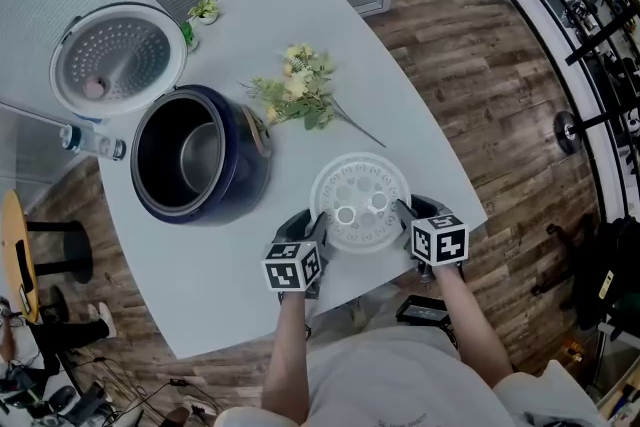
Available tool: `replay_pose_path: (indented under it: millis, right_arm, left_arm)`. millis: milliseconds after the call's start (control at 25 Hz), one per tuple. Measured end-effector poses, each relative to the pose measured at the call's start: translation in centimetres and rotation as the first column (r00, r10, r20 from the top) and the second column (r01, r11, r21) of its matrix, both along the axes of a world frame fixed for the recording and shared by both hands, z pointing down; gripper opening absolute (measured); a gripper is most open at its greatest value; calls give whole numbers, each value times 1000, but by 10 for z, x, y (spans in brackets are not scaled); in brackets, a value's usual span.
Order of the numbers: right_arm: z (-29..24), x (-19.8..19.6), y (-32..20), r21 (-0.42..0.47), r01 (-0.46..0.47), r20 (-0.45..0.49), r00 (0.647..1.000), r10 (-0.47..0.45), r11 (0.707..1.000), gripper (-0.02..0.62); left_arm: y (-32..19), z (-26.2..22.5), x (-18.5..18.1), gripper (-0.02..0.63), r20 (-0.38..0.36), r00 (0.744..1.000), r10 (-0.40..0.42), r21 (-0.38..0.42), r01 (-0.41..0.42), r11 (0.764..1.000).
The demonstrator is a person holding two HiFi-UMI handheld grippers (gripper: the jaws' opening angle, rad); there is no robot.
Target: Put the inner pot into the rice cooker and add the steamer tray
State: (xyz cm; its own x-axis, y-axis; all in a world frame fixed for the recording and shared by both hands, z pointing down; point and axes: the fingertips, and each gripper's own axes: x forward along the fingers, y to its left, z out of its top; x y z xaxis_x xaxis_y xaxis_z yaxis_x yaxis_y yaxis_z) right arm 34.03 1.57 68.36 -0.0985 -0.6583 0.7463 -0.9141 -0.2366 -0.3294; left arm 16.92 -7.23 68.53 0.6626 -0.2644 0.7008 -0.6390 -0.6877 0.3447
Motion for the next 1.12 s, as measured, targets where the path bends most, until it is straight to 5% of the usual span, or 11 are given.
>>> replay_pose_path:
  millis: [1120]
  right_arm:
    - [-30,-3,3,81,-27,-15,999,28,996,95]
  left_arm:
    - [4,-39,-10,78,-80,996,-42,41,45,998]
